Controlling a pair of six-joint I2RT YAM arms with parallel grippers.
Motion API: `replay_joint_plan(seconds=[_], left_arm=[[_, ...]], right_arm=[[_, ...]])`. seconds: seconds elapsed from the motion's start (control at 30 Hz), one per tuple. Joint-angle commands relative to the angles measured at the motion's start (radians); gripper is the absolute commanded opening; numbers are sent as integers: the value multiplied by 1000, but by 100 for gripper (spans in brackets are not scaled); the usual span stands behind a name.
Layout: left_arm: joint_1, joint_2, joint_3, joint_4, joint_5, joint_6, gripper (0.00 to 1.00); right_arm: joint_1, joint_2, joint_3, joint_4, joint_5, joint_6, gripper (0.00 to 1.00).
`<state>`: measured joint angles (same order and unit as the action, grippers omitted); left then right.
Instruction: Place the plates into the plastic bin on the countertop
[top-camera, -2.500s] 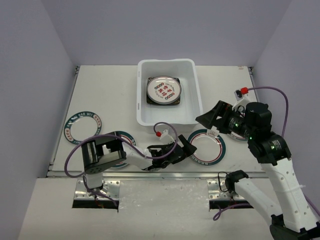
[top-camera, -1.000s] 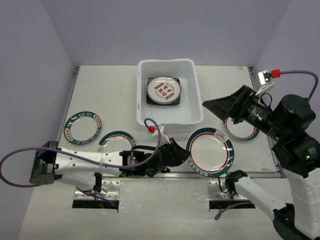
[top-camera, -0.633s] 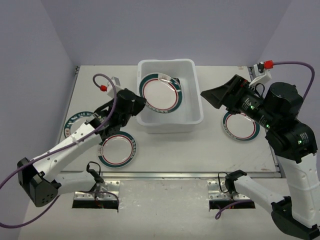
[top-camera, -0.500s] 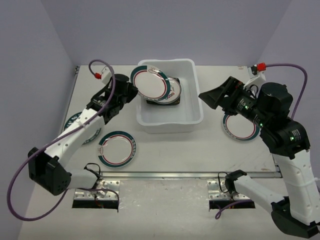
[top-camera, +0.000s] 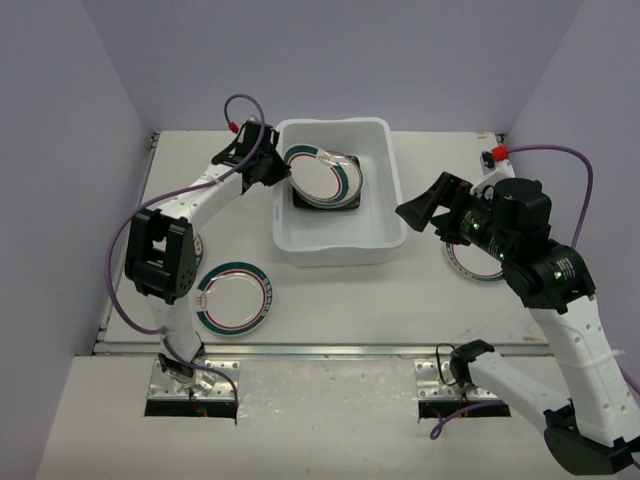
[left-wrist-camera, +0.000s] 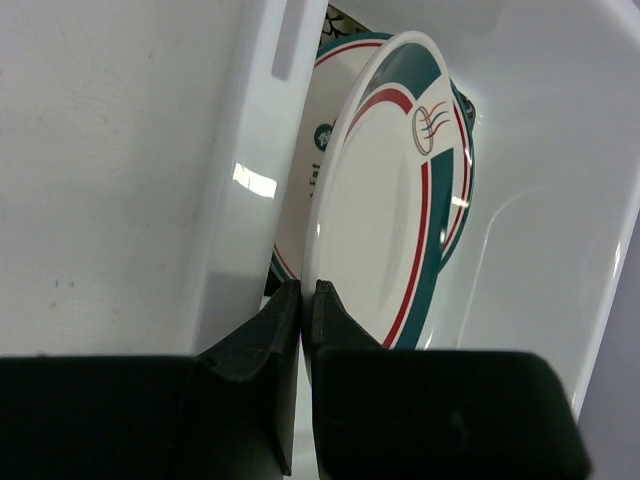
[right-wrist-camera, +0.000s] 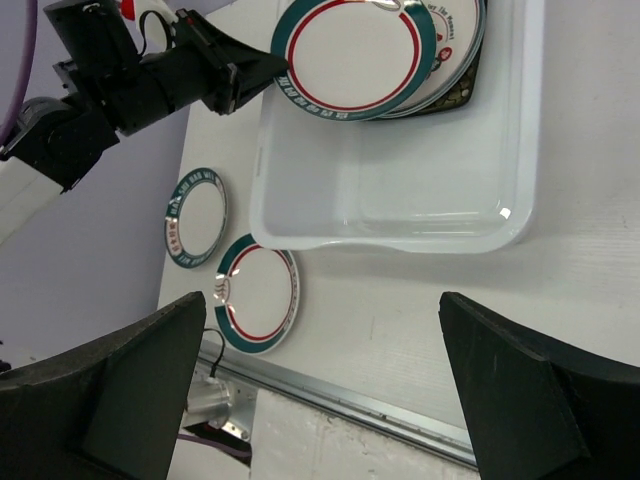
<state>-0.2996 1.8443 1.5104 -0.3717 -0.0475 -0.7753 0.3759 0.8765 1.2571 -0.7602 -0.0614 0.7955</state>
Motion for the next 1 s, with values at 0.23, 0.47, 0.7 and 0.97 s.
replay_joint_plan(seconds=[0.23,0.47,0.7,0.97], left_arm=[[37,181,225,63,166,5,45],[8,283,442,-151,111,62,100],[-28,260,500,-274,55,116,100],[-81,74,625,-442,6,237,100]], right_arm=[[3,11,-7,-19,87,-68,99],[1,91,-18,-156,181,-36,99],[0,204,-31,-203,302,-42,99],[-43,262,-138,-201,610,-243,99]])
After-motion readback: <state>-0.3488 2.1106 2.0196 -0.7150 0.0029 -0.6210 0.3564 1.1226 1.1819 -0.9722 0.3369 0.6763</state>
